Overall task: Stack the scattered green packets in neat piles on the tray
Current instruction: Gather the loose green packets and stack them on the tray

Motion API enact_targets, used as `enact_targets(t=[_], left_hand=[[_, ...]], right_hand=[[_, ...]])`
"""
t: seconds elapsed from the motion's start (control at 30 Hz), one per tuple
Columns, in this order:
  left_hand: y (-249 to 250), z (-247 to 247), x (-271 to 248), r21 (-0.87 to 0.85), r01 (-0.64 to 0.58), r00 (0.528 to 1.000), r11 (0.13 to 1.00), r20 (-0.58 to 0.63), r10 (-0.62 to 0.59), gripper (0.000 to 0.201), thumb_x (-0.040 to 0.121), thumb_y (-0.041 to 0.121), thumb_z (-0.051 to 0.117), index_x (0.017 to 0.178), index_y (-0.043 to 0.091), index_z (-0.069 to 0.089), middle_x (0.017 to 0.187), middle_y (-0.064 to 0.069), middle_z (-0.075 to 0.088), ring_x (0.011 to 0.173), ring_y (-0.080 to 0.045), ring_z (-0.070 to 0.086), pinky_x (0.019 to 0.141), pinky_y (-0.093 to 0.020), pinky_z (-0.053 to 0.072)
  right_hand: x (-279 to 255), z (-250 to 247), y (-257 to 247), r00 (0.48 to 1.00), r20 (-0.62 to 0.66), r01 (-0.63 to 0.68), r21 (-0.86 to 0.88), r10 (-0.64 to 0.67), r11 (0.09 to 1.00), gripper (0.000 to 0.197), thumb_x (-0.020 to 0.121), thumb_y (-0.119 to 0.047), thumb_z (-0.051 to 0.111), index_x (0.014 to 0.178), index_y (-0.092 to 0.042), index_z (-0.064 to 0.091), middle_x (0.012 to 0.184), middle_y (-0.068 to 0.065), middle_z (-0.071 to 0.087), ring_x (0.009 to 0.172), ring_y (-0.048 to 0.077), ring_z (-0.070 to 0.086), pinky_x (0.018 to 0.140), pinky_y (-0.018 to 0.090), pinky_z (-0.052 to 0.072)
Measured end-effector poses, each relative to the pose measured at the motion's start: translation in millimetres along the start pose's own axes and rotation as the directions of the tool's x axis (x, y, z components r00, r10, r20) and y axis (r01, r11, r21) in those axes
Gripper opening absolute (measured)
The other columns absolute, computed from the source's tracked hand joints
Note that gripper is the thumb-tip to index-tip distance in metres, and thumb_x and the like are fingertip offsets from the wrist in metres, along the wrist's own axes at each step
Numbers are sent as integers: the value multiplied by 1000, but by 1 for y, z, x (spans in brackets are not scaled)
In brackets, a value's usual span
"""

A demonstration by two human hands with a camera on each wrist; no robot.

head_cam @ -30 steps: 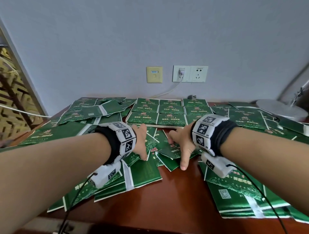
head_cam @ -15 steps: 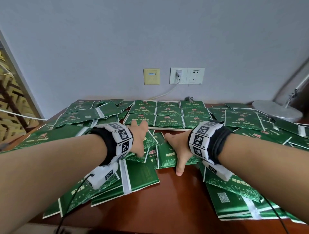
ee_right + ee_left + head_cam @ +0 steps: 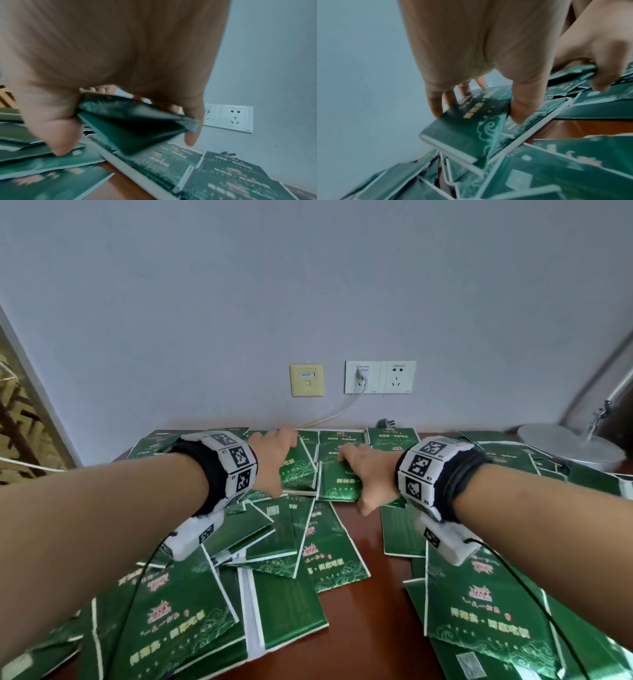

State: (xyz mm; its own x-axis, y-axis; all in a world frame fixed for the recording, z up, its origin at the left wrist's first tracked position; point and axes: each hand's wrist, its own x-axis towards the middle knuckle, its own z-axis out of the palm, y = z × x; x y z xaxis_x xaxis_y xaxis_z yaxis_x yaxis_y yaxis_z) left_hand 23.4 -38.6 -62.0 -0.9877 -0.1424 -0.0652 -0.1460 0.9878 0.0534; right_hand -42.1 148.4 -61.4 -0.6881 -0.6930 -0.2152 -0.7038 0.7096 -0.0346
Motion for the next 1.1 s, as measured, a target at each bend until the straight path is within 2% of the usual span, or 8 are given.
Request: enact_targets(t=[0.1, 0.27, 0.47, 0.53, 0.63, 0.87, 1.03, 1.1], left_hand=[[-9, -11, 25, 34, -15, 1000, 999, -1, 15, 83, 69, 9, 80, 131, 15, 26, 87, -5, 47, 73, -21, 52, 63, -40, 49], [-23, -27, 82, 109, -57, 998, 992, 30, 54, 85, 67, 14, 81, 132, 19, 27, 104, -4, 39, 86, -28, 58, 73, -42, 53], [-35, -18, 161, 129, -88, 996, 988, 34, 84, 82, 72, 10, 77, 135, 16, 26, 85, 2, 36, 71, -18, 50, 57, -31, 42], [-39, -12, 181, 137, -97, 994, 986, 59, 89, 82, 73, 8, 77, 136, 16, 26, 89, -1, 43, 78, -21, 54, 64, -36, 48], [-47, -5, 203, 154, -112, 990, 982, 100, 97, 84, 72, 10, 80, 136, 16, 26, 108, -10, 50, 91, -27, 58, 79, -42, 52], [-53, 10, 230, 194, -107, 983, 975, 167, 75, 82, 72, 6, 78, 136, 18, 27, 98, -7, 52, 92, -27, 59, 74, -38, 51], [-56, 12, 237, 224, -137, 973, 965, 211, 89, 82, 69, 15, 81, 136, 22, 33, 124, -8, 52, 104, -26, 57, 89, -43, 50], [-58, 13, 237, 230, -128, 971, 965, 227, 74, 73, 73, 15, 78, 134, 24, 39, 125, -7, 51, 105, -24, 56, 91, -39, 49]], right_hand=[[23, -13, 16, 996, -66, -53, -31, 51, 998, 94, 64, -32, 83, 137, -18, 26, 123, 7, 47, 106, 26, 54, 91, 42, 49], [76, -30, 42, 985, -103, -147, -84, 138, 986, 86, 64, -40, 83, 129, -17, 31, 118, 10, 47, 102, 29, 54, 85, 43, 50], [152, -46, 63, 987, -47, -157, -126, 152, 980, 86, 72, -37, 80, 136, -10, 29, 121, 13, 53, 105, 29, 57, 86, 39, 51], [176, -46, 66, 988, -22, -155, -137, 153, 978, 87, 73, -36, 80, 137, -9, 29, 122, 12, 55, 107, 30, 58, 89, 40, 50], [203, -40, 68, 990, -3, -139, -138, 140, 981, 89, 73, -31, 81, 141, -7, 29, 128, 12, 54, 112, 30, 56, 92, 39, 49], [234, -27, 70, 994, 23, -103, -187, 109, 977, 92, 72, -33, 81, 144, -8, 29, 134, 11, 51, 118, 30, 53, 97, 42, 46], [237, -29, 77, 995, 37, -90, -144, 97, 985, 86, 73, -36, 79, 143, -14, 35, 135, 8, 53, 117, 29, 55, 96, 44, 46], [236, -25, 78, 996, 31, -76, -148, 81, 986, 75, 78, -33, 74, 142, -14, 39, 136, 6, 52, 119, 27, 54, 99, 42, 45]])
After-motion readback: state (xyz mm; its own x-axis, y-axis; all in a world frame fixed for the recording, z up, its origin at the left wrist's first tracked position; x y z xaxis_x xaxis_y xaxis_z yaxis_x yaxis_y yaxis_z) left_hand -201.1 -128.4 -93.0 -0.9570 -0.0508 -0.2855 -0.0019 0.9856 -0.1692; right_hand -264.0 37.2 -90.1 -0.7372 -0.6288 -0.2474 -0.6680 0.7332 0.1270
